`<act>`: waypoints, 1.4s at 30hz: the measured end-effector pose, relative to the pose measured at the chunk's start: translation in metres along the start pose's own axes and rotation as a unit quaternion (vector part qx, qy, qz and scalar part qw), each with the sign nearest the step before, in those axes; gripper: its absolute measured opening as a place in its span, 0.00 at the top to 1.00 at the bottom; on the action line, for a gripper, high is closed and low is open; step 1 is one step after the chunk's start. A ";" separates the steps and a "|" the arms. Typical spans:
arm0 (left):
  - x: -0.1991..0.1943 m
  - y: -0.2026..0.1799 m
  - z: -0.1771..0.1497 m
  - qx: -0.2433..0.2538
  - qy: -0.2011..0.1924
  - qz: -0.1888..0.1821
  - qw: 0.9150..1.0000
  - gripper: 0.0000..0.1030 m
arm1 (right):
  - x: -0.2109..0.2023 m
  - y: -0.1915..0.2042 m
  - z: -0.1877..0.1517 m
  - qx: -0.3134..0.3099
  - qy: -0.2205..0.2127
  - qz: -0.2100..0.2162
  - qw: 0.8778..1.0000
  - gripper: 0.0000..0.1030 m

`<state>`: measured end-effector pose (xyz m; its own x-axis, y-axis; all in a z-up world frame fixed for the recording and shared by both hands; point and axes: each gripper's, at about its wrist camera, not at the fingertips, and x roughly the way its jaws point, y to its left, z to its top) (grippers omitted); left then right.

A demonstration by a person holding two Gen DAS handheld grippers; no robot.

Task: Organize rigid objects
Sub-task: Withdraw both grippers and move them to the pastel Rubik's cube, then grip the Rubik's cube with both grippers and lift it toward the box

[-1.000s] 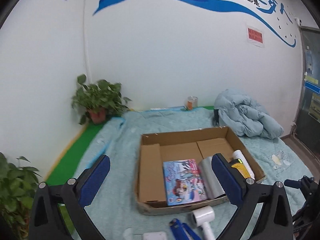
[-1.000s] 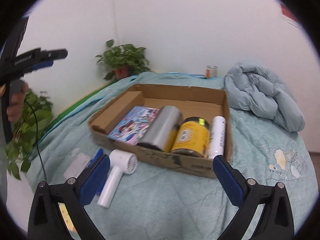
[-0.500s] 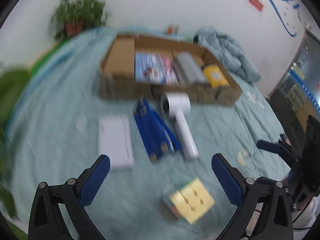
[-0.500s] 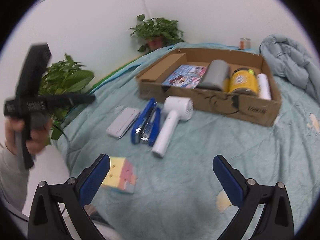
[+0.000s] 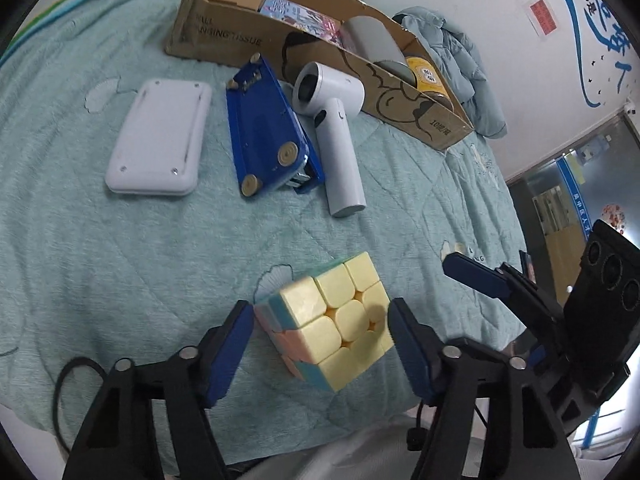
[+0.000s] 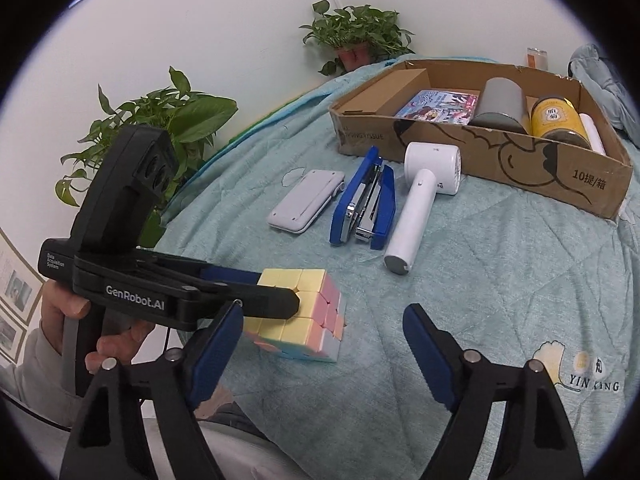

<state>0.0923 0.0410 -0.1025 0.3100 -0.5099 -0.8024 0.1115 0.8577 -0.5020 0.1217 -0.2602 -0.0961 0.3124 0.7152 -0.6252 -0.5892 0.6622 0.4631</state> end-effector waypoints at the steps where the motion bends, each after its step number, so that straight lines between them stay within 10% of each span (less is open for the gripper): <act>1: 0.003 0.001 0.007 -0.003 0.003 -0.006 1.000 0.41 | 0.001 -0.002 0.000 0.005 0.001 -0.001 1.000 0.27; 9: 0.006 0.001 0.018 -0.019 -0.008 -0.022 1.000 0.52 | 0.022 -0.009 0.000 0.008 0.048 0.009 0.999 0.63; 34: 0.041 -0.013 0.042 -0.025 0.028 -0.078 0.996 0.55 | 0.037 -0.020 -0.026 0.013 0.096 -0.016 0.995 0.62; 42: 0.046 0.001 0.057 -0.044 0.064 -0.070 0.995 0.39 | 0.029 -0.032 -0.023 0.029 0.105 0.013 0.994 0.62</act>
<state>0.1606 0.0223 -0.1221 0.1744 -0.6332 -0.7541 0.0598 0.7712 -0.6337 0.1323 -0.2660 -0.1436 0.1323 0.6743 -0.7265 -0.5484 0.6603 0.5131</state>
